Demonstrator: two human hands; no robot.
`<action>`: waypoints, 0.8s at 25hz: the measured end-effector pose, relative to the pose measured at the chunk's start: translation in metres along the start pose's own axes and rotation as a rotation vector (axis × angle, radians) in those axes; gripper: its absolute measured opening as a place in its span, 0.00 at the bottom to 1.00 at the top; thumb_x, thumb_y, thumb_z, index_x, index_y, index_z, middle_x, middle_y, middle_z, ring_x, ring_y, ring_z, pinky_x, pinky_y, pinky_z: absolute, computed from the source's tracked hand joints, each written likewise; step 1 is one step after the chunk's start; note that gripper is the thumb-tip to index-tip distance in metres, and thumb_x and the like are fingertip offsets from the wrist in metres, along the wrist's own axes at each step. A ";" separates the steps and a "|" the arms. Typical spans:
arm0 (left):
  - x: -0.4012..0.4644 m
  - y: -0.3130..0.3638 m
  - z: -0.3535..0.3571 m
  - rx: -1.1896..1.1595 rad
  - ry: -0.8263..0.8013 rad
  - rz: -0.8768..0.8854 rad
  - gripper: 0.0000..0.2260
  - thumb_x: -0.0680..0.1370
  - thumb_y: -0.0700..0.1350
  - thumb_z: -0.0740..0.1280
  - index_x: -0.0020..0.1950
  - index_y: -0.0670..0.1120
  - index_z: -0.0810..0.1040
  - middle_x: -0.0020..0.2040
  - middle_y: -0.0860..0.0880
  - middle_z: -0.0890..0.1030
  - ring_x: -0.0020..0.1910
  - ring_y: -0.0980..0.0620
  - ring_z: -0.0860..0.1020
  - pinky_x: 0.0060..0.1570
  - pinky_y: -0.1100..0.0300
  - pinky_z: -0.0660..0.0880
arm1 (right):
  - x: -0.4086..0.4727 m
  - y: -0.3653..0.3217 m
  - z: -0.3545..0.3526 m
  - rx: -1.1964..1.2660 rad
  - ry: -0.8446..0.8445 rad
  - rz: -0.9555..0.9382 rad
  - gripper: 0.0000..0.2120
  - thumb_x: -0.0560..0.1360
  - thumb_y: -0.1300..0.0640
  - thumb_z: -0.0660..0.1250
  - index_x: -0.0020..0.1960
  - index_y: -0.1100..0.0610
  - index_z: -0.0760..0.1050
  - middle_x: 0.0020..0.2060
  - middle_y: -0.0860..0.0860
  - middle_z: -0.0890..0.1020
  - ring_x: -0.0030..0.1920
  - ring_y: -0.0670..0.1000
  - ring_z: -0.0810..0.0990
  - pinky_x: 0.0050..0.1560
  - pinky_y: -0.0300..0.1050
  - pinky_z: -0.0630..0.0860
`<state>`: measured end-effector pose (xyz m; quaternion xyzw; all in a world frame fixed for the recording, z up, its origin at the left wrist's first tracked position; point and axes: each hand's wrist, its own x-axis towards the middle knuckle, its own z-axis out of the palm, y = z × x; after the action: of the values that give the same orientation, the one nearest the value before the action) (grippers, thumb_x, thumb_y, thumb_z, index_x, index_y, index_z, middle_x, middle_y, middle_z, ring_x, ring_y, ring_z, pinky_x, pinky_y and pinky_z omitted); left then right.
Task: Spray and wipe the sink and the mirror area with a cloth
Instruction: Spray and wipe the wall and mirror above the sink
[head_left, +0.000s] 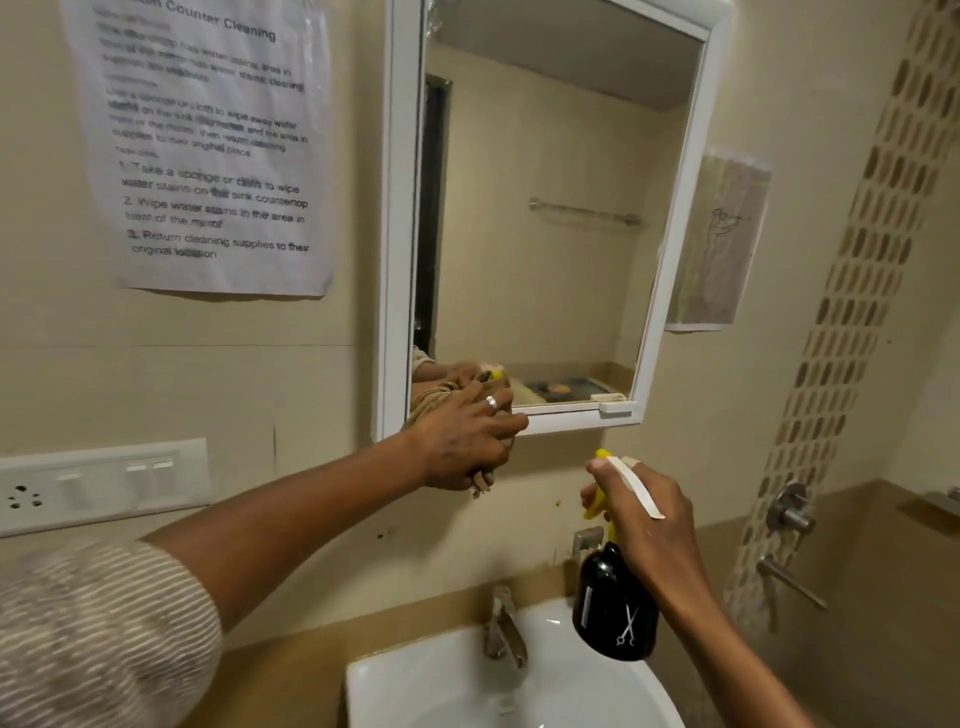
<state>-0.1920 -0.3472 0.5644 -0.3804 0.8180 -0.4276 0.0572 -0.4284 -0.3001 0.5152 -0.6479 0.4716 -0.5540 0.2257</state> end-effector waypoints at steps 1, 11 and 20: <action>-0.014 -0.005 0.001 0.010 0.003 -0.004 0.13 0.69 0.49 0.69 0.53 0.52 0.82 0.63 0.48 0.74 0.66 0.39 0.69 0.61 0.38 0.70 | 0.000 -0.006 0.009 0.016 -0.025 -0.014 0.20 0.83 0.50 0.66 0.36 0.58 0.82 0.34 0.52 0.86 0.36 0.47 0.83 0.36 0.45 0.79; -0.102 -0.012 -0.011 0.123 -0.035 -0.125 0.12 0.67 0.49 0.74 0.50 0.51 0.83 0.59 0.49 0.76 0.61 0.43 0.69 0.53 0.47 0.70 | -0.008 -0.057 0.063 0.136 -0.183 -0.127 0.20 0.83 0.50 0.66 0.40 0.63 0.83 0.35 0.54 0.86 0.34 0.44 0.82 0.33 0.35 0.73; -0.251 -0.033 -0.028 -0.500 -0.236 -1.206 0.03 0.70 0.47 0.72 0.38 0.50 0.84 0.42 0.52 0.76 0.52 0.40 0.73 0.50 0.50 0.68 | -0.033 -0.083 0.086 0.228 -0.291 -0.162 0.19 0.82 0.52 0.67 0.39 0.64 0.83 0.34 0.57 0.86 0.31 0.40 0.78 0.34 0.31 0.72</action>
<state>-0.0077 -0.1718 0.5479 -0.8176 0.5247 -0.1375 -0.1931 -0.3171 -0.2536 0.5412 -0.7271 0.3147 -0.5207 0.3181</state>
